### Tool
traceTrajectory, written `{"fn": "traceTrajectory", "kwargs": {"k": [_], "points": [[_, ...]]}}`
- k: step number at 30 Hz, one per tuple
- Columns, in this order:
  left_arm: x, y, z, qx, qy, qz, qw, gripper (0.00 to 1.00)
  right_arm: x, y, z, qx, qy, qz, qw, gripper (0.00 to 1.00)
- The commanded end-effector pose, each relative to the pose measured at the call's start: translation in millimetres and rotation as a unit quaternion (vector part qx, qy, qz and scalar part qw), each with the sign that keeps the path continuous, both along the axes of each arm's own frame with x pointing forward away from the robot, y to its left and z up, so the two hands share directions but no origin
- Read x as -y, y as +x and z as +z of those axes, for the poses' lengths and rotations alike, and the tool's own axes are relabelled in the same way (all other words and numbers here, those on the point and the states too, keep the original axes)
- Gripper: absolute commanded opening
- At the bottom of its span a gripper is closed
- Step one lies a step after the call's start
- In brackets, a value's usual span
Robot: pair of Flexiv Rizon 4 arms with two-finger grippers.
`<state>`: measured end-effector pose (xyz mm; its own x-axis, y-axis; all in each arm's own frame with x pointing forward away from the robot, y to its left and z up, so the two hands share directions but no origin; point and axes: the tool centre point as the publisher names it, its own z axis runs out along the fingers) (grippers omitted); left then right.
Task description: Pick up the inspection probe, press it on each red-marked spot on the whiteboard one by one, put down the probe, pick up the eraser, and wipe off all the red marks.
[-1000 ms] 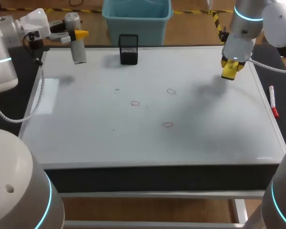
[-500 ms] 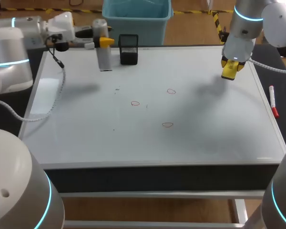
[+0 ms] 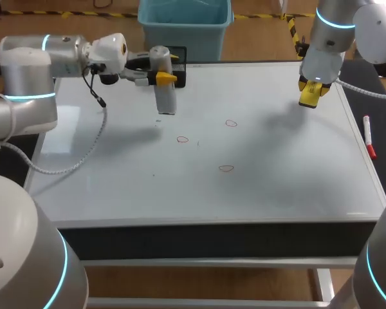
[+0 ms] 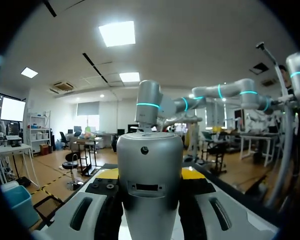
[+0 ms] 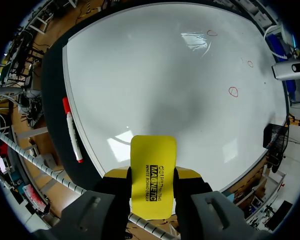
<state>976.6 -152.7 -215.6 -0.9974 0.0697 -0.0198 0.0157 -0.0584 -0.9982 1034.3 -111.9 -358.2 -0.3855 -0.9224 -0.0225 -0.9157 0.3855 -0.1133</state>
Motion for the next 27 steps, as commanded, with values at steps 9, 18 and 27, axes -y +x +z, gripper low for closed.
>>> {"fn": "traceTrajectory", "kwargs": {"k": [9,18,27], "points": [[31,-24.8,-10.0,-0.008,-0.006,-0.008,1.0,0.0,1,-0.1,1,0.0,-0.002,0.001,1.0,0.0],[41,-42.6,-17.8,-0.012,0.006,-0.011,1.0,0.0,1,-0.1,1,0.0,-0.002,0.001,1.0,0.0],[39,-53.3,-33.8,-0.011,0.006,-0.003,1.0,0.0,1,-0.1,1,0.0,-0.002,0.001,1.0,0.0]]}}
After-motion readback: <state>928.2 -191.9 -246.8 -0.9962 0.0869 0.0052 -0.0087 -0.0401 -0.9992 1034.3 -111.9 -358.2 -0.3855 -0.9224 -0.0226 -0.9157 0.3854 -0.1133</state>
